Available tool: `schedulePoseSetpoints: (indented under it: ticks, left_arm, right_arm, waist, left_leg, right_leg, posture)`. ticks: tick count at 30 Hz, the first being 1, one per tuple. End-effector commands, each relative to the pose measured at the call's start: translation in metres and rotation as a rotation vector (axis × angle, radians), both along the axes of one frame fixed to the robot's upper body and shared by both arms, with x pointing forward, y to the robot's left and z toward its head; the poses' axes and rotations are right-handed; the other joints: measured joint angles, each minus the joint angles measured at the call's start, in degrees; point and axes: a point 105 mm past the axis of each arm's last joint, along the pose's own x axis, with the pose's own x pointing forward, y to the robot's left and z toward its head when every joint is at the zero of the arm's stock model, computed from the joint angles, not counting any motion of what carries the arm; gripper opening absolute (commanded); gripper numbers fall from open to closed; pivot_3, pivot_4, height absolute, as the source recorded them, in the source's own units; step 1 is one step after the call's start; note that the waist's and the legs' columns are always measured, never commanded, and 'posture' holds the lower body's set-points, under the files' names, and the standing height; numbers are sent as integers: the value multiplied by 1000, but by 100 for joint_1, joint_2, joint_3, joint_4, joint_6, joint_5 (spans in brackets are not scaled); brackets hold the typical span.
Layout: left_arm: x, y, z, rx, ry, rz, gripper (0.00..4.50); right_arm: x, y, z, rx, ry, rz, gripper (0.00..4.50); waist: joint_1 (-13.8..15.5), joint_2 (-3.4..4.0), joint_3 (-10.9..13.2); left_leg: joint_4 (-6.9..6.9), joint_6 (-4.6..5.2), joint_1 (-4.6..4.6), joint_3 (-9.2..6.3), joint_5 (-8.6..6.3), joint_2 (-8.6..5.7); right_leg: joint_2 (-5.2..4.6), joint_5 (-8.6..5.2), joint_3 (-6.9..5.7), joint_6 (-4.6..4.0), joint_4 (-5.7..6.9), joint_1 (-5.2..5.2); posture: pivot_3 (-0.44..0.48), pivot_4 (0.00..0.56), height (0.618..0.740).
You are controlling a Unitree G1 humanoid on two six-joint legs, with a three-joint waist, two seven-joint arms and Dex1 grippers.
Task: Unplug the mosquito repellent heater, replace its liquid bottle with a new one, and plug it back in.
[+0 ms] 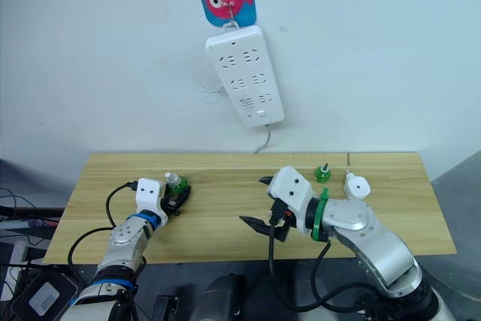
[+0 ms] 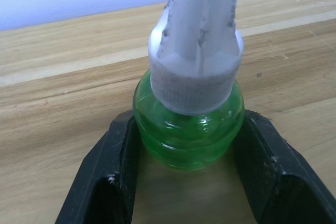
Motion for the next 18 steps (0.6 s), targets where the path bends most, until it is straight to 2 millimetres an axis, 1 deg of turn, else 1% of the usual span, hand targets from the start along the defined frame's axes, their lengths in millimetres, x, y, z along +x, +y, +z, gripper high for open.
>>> schedulePoseSetpoints:
  ticks: [1, 3, 5, 7, 9, 11, 15, 18]
  left_arm:
    - [-1, -7, 8, 50, -42, -71, 2203]
    - [-2, -14, 14, 83, -66, -141, 2203]
    - [-3, -27, 25, 89, -105, -236, 2203]
    - [-9, -61, 49, 142, -158, -473, 2203]
    - [-16, -84, 65, 170, -174, -634, 2203]
    - [-22, -108, 83, 163, -167, -783, 2203]
    - [-31, -136, 107, 141, -138, -955, 2203]
    - [-33, -150, 120, 115, -109, -1023, 2203]
  right_arm:
    - [-6, -1, 11, 25, -34, 14, 4500]
    - [-5, -3, 11, 18, -29, 6, 4500]
    - [-3, -5, 12, 12, -32, 10, 4500]
    - [0, -6, 22, 12, -40, 22, 4500]
    - [3, -5, 31, 24, -42, 31, 4500]
    - [5, 1, 42, 49, -42, 50, 4500]
    - [12, 13, 50, 58, -30, 54, 4500]
    - [17, 20, 52, 66, -20, 50, 4500]
  waist:
    - [-1, -1, 1]
    - [-2, -2, 2]
    - [-10, -3, 4]
    - [-17, -5, 7]
    - [-2, -2, 9]
    - [-7, -1, 7]
    - [-26, -2, 5]
    - [-30, -3, 2]
  left_leg:
    - [-1, 0, 0, 0, 0, 0]
    - [-2, -1, -3, -1, 0, 0]
    - [-3, -3, -6, 0, -1, 0]
    - [-4, -5, -11, -2, -2, 1]
    - [-4, -22, -26, -4, 5, 0]
    - [-3, -34, -29, -8, 9, 0]
    - [-5, -34, -30, -9, 9, -1]
    - [-3, -34, -46, -10, 9, -1]
  right_leg:
    - [0, 0, -1, 0, -1, 0]
    - [-1, 0, -2, 0, -3, -2]
    - [-1, 2, -2, -2, -6, -3]
    - [-1, 2, -3, -3, -9, -6]
    - [-3, 3, -3, -5, -11, -15]
    - [-6, 4, -7, -5, -15, -14]
    - [-4, 4, -10, -5, -18, -13]
    - [-2, 4, -13, -5, -16, -26]
  posture:
    - [-77, 289, 740]
    - [-77, 289, 740]
    - [-82, 279, 740]
    - [-82, 270, 740]
    - [-85, 258, 740]
    - [-92, 243, 740]
    - [-104, 223, 740]
    - [-115, 211, 740]
